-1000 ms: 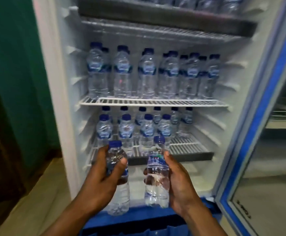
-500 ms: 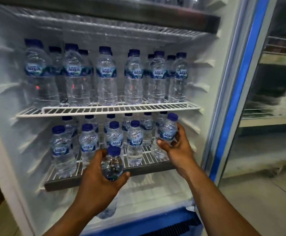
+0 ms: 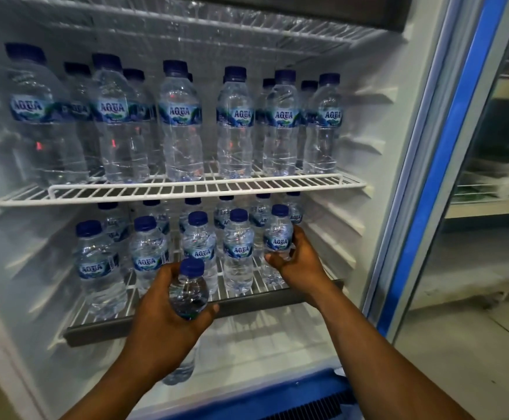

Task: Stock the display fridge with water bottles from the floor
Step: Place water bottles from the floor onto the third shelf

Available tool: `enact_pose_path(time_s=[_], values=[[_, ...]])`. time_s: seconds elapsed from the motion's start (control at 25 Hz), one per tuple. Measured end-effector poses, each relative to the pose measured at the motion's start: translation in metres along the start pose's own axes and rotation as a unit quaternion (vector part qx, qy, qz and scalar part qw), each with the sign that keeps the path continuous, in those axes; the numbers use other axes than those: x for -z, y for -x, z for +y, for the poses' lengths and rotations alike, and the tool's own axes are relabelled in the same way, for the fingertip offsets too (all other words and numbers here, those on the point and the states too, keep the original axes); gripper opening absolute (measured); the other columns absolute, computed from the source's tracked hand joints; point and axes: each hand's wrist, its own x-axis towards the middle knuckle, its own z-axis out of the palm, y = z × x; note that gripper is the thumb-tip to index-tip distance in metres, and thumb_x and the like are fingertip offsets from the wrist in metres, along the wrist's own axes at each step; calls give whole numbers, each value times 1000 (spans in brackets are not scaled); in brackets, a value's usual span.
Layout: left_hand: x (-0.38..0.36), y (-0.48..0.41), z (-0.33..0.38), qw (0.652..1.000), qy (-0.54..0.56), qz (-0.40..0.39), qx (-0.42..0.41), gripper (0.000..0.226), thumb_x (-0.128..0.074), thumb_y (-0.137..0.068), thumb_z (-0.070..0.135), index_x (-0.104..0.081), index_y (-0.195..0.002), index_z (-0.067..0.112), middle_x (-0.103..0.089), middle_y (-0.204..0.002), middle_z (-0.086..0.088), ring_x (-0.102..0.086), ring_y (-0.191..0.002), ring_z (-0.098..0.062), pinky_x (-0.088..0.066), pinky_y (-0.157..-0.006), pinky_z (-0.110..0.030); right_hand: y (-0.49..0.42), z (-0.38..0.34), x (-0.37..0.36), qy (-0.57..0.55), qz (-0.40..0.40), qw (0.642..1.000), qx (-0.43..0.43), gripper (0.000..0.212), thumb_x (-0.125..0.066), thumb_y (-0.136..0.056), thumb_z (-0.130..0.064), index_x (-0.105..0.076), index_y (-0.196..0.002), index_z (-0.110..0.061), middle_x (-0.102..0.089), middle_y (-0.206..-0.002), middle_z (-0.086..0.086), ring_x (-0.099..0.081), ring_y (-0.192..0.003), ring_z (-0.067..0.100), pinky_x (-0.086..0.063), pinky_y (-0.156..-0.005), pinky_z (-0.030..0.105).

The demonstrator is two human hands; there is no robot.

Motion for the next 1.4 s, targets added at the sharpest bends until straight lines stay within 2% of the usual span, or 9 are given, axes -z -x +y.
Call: enact_pose_path(time_s=[0.12, 0.32, 0.64, 0.8, 0.84, 0.96, 1.04, 1.2, 1.4], values=[[-1, 2, -2, 1000, 2, -6, 5, 58, -86, -70, 15, -48, -109, 37, -56, -99, 23, -50, -87, 24, -37, -69, -5, 0, 2, 1, 58, -20, 998, -5, 70, -74, -81, -3, -39, -137, -28, -61, -120, -8, -61, -112, 15, -52, -92, 30], [2, 6, -8, 1000, 6, -13, 16, 59, -87, -69, 16, -47, -105, 40, -60, -98, 18, -53, -86, 22, -39, -68, -6, 4, 1, 2, 87, -21, 996, -5, 58, -65, -83, 4, -42, -132, -18, -59, -107, -7, -61, -98, 13, -45, -62, 4], [3, 15, 4, 1000, 15, -9, 20, 57, -85, -71, 13, -46, -100, 41, -58, -96, 19, -51, -83, 26, -38, -63, 4, 12, -6, 3, 112, -29, 993, -6, 59, -70, -81, 0, -44, -132, -16, -59, -112, -4, -61, -107, 19, -45, -74, 9], [6, 15, 9, 998, 53, -16, 23, 57, -84, -73, 14, -47, -103, 43, -59, -99, 23, -53, -85, 24, -43, -64, -5, 50, -16, 3, 133, 108, 981, 95, 62, -76, -74, -2, -47, -125, -22, -55, -116, -8, -55, -106, 9, -43, -82, 5], [6, 13, 11, 997, 70, -24, 24, 58, -84, -73, 12, -48, -105, 44, -59, -99, 26, -54, -85, 23, -46, -66, -8, 65, -18, 3, 115, 80, 983, 116, 59, -76, -74, -2, -49, -122, -25, -56, -116, -7, -56, -107, 9, -48, -86, 13], [0, 9, 17, 987, 144, -76, 14, 61, -81, -72, -1, -51, -114, 32, -67, -101, 16, -67, -90, -1, -58, -63, -26, 110, -35, -5, 27, -252, 964, 79, 59, -75, -83, -10, -50, -134, -28, -61, -125, -5, -59, -119, 16, -53, -97, 35], [-7, 5, 23, 974, 189, -127, -15, 60, -80, -72, -6, -49, -115, 22, -70, -100, -3, -70, -84, -24, -58, -61, -34, 125, -45, -9, -20, -328, 942, 66, 61, -75, -86, -11, -48, -140, -25, -63, -127, -3, -60, -120, 21, -49, -102, 45], [-19, -6, 41, 952, 212, -213, -62, 58, -78, -74, 5, -47, -119, 22, -68, -105, -9, -69, -91, -29, -56, -72, -36, 130, -57, -3, -29, -231, 970, 67, 57, -78, -82, -9, -56, -131, -27, -69, -117, 3, -66, -108, 26, -51, -98, 52], [-14, -12, 38, 975, 95, -178, -90, 66, -78, -71, 47, -43, -126, 41, -62, -117, 21, -56, -115, 3, -47, -96, -24, 119, -51, 24, -37, -93, 994, 44, 60, -85, -76, -19, -55, -127, -26, -71, -117, -3, -68, -107, 13, -57, -90, 36]])
